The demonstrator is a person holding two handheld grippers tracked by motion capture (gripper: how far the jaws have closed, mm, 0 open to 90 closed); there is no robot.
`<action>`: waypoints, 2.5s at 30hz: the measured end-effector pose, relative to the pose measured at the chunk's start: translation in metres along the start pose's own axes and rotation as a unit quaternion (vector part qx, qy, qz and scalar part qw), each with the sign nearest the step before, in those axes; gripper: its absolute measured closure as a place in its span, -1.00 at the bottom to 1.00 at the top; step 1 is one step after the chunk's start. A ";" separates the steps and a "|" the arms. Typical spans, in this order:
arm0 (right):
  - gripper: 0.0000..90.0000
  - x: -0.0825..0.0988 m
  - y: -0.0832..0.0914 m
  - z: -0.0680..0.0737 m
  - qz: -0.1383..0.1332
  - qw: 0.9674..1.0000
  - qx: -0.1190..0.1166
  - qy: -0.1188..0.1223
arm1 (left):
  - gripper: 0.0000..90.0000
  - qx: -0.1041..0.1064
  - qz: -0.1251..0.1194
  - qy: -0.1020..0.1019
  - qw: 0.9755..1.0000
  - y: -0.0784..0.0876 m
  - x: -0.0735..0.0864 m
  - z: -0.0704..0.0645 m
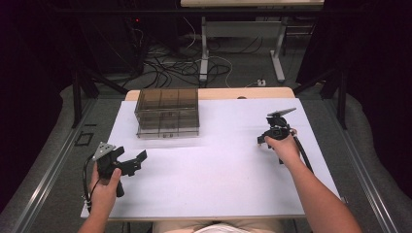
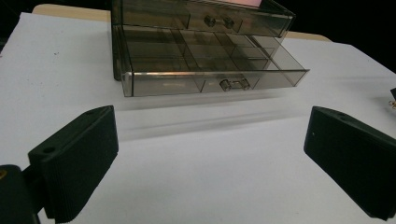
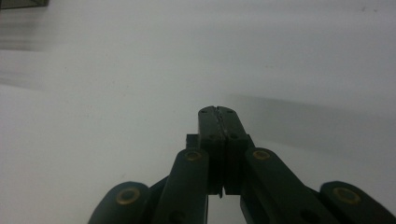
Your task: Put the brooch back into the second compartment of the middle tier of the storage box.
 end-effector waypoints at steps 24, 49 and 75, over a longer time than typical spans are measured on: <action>1.00 -0.010 0.010 0.023 -0.037 0.999 -0.031 -0.013 | -0.93 0.000 0.000 -0.001 1.000 0.000 0.000 0.000; 1.00 -0.018 0.027 0.078 -0.081 0.994 -0.077 0.011 | -0.93 -0.001 -0.004 0.001 1.000 0.000 -0.001 0.000; 1.00 -0.030 0.032 0.143 -0.096 0.989 -0.108 0.028 | -0.93 -0.001 -0.004 0.001 1.000 0.001 -0.001 0.001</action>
Point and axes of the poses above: each handheld gripper's, and its own axes: y roughly backward along the jaws, x roughly out of its underside, z roughly to its left, the point moved 9 cm from there along -y, roughly forward along the jaws, and after that the axes turned 15 degrees about x, right-handed, at the moved point
